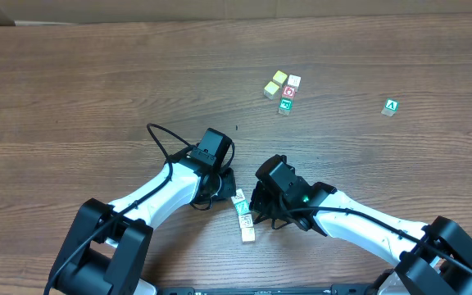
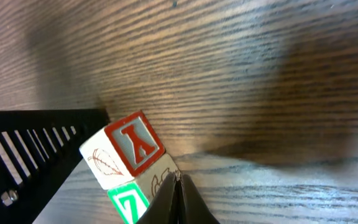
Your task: Flip 3 blocks
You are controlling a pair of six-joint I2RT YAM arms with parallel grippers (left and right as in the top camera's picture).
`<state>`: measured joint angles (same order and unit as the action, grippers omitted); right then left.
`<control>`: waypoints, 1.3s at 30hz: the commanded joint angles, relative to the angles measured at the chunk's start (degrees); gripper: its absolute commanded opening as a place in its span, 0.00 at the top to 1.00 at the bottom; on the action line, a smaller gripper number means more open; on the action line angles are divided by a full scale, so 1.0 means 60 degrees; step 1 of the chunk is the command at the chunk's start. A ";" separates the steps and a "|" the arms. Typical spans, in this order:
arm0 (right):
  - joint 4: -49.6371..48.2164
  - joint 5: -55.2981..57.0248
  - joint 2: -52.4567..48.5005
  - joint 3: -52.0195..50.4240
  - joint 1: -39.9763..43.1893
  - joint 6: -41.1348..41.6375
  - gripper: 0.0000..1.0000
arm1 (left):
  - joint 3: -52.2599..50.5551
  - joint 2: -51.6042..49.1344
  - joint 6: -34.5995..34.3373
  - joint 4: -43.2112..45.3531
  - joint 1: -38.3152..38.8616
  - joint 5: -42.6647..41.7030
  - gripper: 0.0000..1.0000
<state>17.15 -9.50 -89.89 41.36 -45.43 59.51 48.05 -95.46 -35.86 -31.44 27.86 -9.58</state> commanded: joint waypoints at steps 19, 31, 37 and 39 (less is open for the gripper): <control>0.0328 -0.0583 -0.0025 0.0098 -0.0117 -0.0135 0.96 | -0.0007 -0.0259 0.0120 0.0222 -0.0033 -0.0382 0.96; 0.0288 -0.0656 -0.0025 0.0098 -0.0117 -0.0095 0.96 | -0.0007 -0.0259 0.0117 0.0324 -0.0033 -0.0382 0.96; 0.0208 -0.0699 -0.0025 0.0098 -0.0117 -0.0098 0.96 | -0.0007 -0.0259 0.0113 0.0295 -0.0033 -0.0390 0.96; 0.0208 -0.0732 -0.0025 0.0098 -0.0117 -0.0098 0.96 | -0.0007 -0.0259 0.0113 0.0288 -0.0029 -0.0415 0.96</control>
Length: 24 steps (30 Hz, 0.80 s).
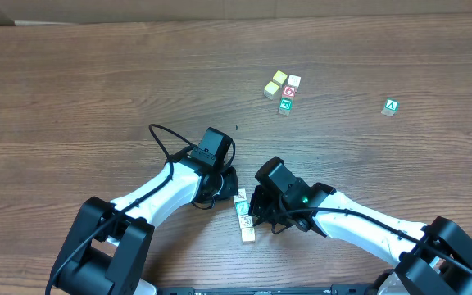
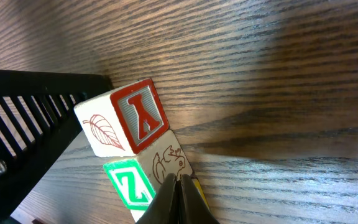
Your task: Flip 3 blocks
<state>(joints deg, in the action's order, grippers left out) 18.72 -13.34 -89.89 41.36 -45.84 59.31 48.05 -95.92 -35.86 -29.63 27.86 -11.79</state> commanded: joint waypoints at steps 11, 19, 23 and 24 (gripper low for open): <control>0.0699 0.0601 0.0026 0.0277 0.0561 -0.0725 0.96 | 0.0029 -0.0127 0.0120 -0.0277 -0.0142 0.0288 0.96; 0.3381 -0.0120 0.0444 0.1137 0.0827 -0.1603 0.96 | 0.0299 0.0769 -0.0015 -0.0663 -0.0313 0.0182 0.96; 0.3388 -0.0688 0.0444 0.0776 0.0444 -0.1264 0.96 | 0.0240 0.0634 -0.0098 -0.1064 -0.0237 0.0313 0.96; 0.3297 -0.0605 0.0444 0.0645 0.0324 -0.1126 0.96 | 0.0189 0.0561 -0.0095 -0.1067 -0.0204 0.0299 0.96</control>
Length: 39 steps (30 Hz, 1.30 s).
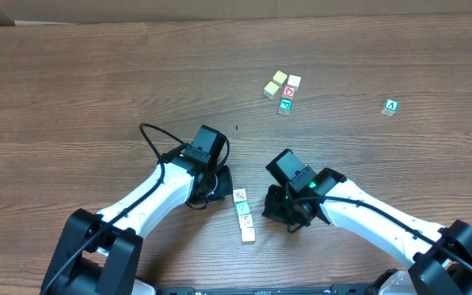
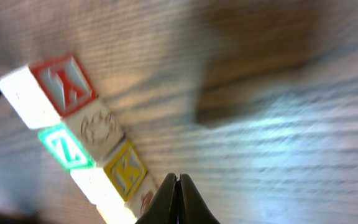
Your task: Flip 3 blocks
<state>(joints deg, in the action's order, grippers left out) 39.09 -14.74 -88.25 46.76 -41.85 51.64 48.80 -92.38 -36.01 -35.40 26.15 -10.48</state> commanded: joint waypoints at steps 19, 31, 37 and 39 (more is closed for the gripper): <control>-0.3370 -0.0131 0.0171 -0.1508 -0.0597 0.0714 0.96 | -0.0015 -0.0481 -0.0222 -0.0062 0.0586 0.0313 0.96; -0.3428 -0.0353 0.0171 -0.1508 -0.0597 0.0718 0.96 | -0.0018 -0.0481 -0.0226 -0.0022 0.0586 0.0270 0.96; -0.3472 -0.0470 0.0171 -0.1508 -0.0597 0.0718 0.96 | -0.0018 -0.0481 -0.0291 -0.0018 0.0586 0.0270 0.97; -0.3512 -0.0561 0.0171 -0.1508 -0.0597 0.0714 0.96 | -0.0018 -0.0481 -0.0291 -0.0018 0.0586 0.0277 0.96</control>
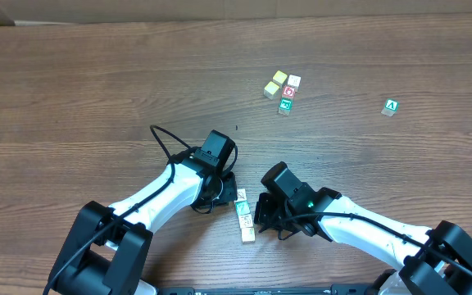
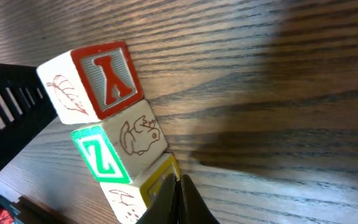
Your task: Flip 3 blocks
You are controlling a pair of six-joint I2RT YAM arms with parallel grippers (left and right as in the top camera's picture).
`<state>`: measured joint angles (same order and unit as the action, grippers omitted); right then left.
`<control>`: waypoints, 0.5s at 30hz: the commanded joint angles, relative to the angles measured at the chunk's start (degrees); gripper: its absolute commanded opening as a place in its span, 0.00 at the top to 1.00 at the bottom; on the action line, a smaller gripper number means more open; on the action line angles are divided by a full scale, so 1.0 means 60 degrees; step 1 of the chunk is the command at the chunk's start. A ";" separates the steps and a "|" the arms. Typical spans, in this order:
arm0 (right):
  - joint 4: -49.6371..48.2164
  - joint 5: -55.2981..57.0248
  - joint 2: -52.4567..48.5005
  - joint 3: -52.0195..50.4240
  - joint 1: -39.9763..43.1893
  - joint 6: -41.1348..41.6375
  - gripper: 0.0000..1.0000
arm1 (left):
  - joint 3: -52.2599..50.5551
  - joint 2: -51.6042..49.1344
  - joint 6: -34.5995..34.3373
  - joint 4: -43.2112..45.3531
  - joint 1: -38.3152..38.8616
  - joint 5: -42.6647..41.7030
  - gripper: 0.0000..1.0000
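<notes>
Three blocks lie in a row near the table's front. The red-lettered block (image 2: 104, 81) (image 1: 240, 197) is at the far end. The green Z block (image 2: 120, 149) is in the middle, and the yellow-framed block (image 2: 157, 186) (image 1: 247, 233) is nearest. My right gripper (image 2: 178, 182) (image 1: 260, 218) is shut, holding nothing, and its tips touch the yellow block's side. My left gripper (image 1: 224, 183) sits just left of the red block. One ribbed black finger (image 2: 5, 118) lies beside that block, and the jaw gap is hidden.
A cluster of several blocks (image 1: 283, 88) lies at the back centre, and a lone green block (image 1: 391, 106) at the back right. The left arm's black cable (image 1: 164, 141) loops over the wooden table (image 1: 72, 90).
My right gripper was off to the right of the row and now has its shut tips against the yellow block. My left gripper has moved right, back beside the red block.
At first my shut right tips were at the middle block, with the left finger beside the red block. A little later they stood much the same. Then both grippers were clear of the row. Now both are back at it, the right one at the yellow block.
</notes>
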<state>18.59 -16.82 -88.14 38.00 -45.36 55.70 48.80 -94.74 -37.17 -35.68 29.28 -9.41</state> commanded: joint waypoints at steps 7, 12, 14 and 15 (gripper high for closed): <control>-0.0106 -0.0219 0.0153 -0.0047 -0.0011 0.0040 0.96 | -0.0018 -0.0087 -0.0098 0.0066 0.0066 0.0095 0.96; -0.0127 -0.0219 0.0153 -0.0047 -0.0011 0.0040 0.96 | -0.0018 -0.0087 -0.0098 0.0066 0.0066 0.0095 0.96; -0.0135 -0.0219 0.0153 -0.0047 -0.0011 0.0044 0.96 | -0.0018 -0.0087 -0.0102 0.0069 0.0066 0.0095 0.96; -0.0135 -0.0219 0.0153 -0.0047 -0.0011 0.0044 0.96 | -0.0018 -0.0087 -0.0098 0.0076 0.0066 0.0095 0.96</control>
<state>18.04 -17.80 -88.14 38.00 -45.36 55.75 48.80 -94.74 -37.39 -35.53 29.28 -9.41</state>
